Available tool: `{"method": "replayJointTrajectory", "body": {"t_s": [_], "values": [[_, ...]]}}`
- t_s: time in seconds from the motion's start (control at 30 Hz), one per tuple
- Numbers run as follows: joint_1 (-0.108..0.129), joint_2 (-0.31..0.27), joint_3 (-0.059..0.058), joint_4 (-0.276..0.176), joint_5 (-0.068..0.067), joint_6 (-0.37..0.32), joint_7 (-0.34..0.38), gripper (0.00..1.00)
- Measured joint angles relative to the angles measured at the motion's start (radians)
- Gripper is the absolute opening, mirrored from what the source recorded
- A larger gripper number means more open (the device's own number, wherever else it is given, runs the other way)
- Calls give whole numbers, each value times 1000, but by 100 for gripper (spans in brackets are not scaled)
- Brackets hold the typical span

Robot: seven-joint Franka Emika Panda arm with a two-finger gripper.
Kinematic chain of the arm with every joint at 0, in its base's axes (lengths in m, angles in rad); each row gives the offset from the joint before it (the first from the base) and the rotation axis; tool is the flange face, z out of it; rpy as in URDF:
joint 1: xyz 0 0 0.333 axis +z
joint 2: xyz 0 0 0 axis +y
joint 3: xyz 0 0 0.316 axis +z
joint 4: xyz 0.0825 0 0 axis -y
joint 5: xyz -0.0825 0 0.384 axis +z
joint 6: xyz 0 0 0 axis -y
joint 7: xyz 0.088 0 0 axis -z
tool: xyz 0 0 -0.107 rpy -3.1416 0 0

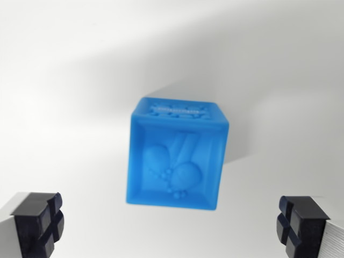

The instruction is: Stack cube

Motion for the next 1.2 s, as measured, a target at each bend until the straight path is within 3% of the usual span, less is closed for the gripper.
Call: {"method": "replayJointTrajectory", "body": {"t_s": [0.53,0.87,0.9,1.2], "values": [[-4,154,6,27,9,126,-1,100],[-8,201,10,42,9,160,-1,100],[-8,202,10,42,9,161,-1,0],[-8,202,10,43,9,161,-1,0]]}}
